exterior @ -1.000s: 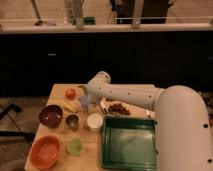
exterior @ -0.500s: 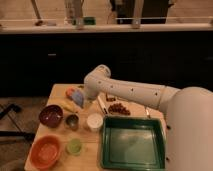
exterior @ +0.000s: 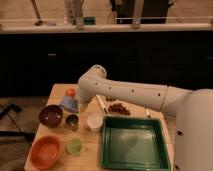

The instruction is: Place sponge in metal cup

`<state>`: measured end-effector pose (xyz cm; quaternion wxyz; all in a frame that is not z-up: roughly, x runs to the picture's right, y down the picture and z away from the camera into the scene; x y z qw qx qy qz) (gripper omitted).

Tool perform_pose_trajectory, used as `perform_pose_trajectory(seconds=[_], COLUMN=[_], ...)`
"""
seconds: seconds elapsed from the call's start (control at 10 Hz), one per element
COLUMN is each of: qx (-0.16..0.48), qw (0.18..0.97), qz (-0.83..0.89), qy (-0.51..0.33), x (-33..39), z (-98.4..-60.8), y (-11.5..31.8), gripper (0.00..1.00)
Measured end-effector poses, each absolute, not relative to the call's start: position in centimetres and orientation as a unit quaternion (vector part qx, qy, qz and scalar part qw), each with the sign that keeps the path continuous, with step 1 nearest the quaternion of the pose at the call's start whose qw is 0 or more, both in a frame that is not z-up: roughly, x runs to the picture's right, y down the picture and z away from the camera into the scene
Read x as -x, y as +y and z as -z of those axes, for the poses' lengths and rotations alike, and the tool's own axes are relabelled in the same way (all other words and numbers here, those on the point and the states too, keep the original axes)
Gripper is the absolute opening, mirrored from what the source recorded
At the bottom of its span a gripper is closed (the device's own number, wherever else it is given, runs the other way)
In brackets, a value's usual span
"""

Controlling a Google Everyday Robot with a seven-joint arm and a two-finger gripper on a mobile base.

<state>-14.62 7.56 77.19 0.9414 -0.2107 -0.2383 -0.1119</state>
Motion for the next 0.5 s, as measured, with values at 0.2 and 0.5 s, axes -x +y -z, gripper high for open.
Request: perform_pose_trajectory(seconds=[0.2, 0.5], qx=[0.211, 0.211], qw=[0.941, 0.940], qz=[0.115, 0.116], qy=[-0.240, -0.241], x=[14.71, 14.65], z=[-77.05, -77.13], y=[7.61, 7.79], gripper=[0.00, 0.00])
